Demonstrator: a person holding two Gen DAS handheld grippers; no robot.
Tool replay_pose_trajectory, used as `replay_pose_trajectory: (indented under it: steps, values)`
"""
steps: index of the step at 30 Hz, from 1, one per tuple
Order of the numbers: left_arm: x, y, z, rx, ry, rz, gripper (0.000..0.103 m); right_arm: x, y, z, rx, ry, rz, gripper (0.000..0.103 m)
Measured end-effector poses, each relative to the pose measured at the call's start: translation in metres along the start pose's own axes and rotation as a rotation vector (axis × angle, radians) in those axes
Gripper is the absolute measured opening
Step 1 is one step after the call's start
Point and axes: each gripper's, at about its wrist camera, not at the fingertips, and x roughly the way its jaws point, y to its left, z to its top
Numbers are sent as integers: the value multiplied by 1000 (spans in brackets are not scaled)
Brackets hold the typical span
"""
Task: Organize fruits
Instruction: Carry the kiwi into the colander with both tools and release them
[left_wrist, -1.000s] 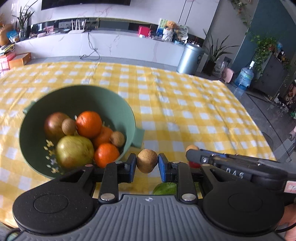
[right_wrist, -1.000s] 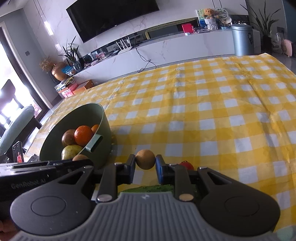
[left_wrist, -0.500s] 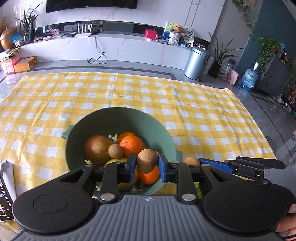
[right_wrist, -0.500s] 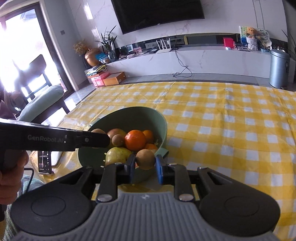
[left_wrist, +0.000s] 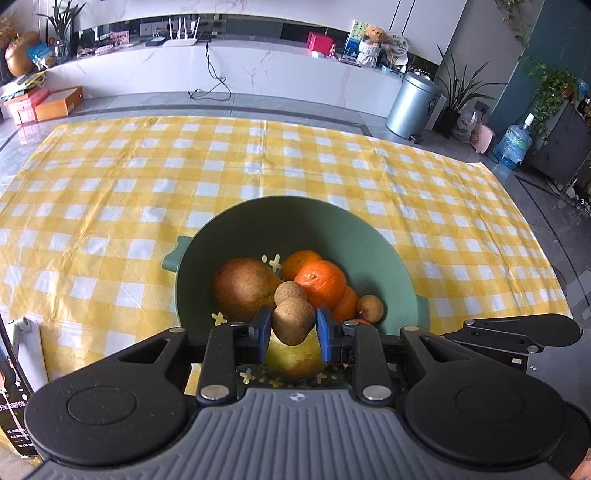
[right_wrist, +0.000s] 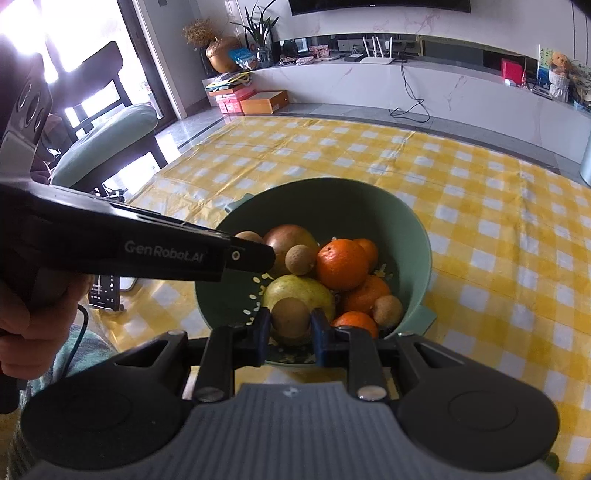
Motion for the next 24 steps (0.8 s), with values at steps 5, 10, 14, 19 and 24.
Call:
replay_pose_trajectory:
  steps: [5, 10, 14, 19, 24]
  values:
    - [9, 5, -3, -9, 30, -7, 28, 17, 2, 5, 18, 56, 2, 20]
    - [19, 5, -5, -10, 56, -8, 28, 27, -1, 6, 40, 94, -3, 20]
    - [25, 4, -7, -10, 71, 0, 28, 34, -2, 5, 48, 120, 2, 20]
    - [30, 2, -11, -2, 79, 22, 28, 35, 0, 5, 44, 123, 2, 20]
    - [30, 3, -12, -15, 82, 24, 40, 34, -3, 6, 49, 113, 1, 21]
